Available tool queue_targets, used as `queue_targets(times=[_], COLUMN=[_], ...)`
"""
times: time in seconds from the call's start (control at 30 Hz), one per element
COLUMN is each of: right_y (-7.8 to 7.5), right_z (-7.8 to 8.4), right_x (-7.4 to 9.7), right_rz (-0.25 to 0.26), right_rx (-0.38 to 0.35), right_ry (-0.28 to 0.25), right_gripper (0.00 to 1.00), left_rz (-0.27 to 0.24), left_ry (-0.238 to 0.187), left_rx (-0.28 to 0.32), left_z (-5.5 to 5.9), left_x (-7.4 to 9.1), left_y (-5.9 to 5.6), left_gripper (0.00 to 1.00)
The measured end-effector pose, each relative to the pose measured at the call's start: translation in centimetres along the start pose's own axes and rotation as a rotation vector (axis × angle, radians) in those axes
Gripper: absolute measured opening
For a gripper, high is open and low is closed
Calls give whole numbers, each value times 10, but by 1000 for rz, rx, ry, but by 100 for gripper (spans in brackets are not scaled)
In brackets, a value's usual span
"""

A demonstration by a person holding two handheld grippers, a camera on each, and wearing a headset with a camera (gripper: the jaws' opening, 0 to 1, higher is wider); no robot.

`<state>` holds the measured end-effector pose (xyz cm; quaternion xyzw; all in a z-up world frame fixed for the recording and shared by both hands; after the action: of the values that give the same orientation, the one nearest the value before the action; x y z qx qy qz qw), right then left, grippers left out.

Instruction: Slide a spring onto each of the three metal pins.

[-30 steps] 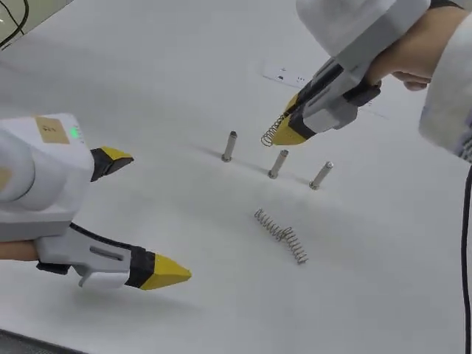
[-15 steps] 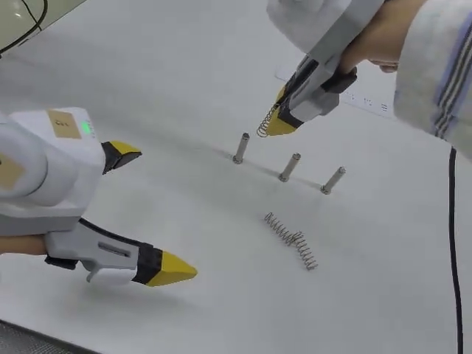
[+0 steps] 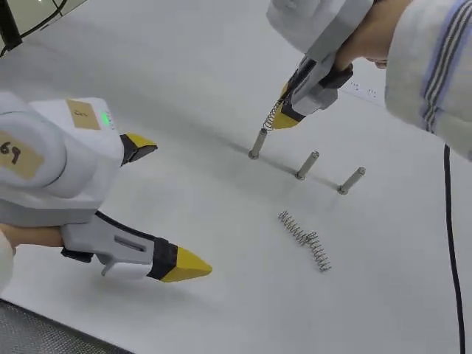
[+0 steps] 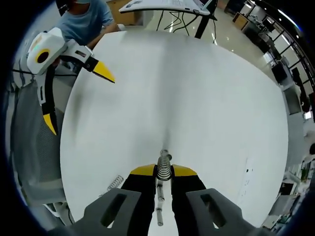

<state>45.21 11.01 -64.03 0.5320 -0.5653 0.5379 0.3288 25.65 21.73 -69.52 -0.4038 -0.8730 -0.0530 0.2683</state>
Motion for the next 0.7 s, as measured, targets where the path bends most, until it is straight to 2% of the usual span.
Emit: queue_targets(times=[0.07, 0.23, 0.7], right_y=[-3, -3, -8], right_z=[0, 0, -2], right_x=[-5, -10, -26], right_rz=[-4, -18, -28], right_rx=[6, 8, 38], right_ry=[13, 19, 44], right_gripper=[8, 8, 8], left_rz=[2, 0, -2], left_ry=[7, -9, 21], left_rx=[2, 7, 23], left_z=[1, -2, 4], left_x=[-1, -1, -4], left_y=[-1, 0, 3], left_gripper=[98, 98, 98])
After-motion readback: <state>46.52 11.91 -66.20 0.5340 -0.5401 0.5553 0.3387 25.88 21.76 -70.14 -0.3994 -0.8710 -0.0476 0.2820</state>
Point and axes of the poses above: the centre of the closed fingertips' face, and the gripper's own axes: x roughly backward along the fingers, y roughly to its left, z roughly out of its underside, the point moved 9 cm from there along x, roughly backward along the fingers, and after that the axes turned 9 degrees about z, right-handed, at the moved point
